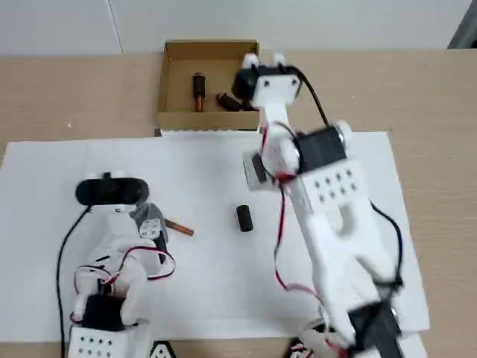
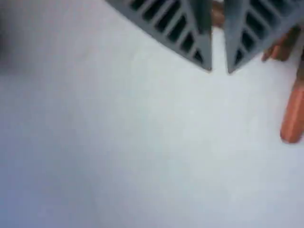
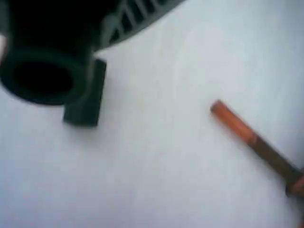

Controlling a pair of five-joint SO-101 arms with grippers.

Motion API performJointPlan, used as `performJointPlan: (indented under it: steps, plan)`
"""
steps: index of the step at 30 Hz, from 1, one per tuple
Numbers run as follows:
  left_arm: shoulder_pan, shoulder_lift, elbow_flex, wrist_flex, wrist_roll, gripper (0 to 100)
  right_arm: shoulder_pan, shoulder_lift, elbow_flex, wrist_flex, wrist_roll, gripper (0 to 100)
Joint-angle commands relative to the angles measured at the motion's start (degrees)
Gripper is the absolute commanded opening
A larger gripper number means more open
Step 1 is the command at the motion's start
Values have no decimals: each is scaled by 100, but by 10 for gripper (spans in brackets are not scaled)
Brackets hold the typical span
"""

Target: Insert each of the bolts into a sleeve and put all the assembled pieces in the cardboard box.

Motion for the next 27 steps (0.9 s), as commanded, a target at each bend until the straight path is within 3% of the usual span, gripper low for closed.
performJointPlan:
  steps: [1,8,14,19,27]
  plan:
    - [-18,9,-866,589,26,6,48,-1068,967,-4,-369,3]
    - [-44,9,-1464,1538,26,6,48,-2642,2796,-13,-721,3]
    - [-44,343,-2000,1873,62,6,312,-3846,3640,-22,-695,3]
    - [-9,1829,-3284,2207,387,6,629,-4585,4000,-40,-712,3]
    - [-9,4545,-5464,3569,844,6,637,-5930,4413,-171,-730,3]
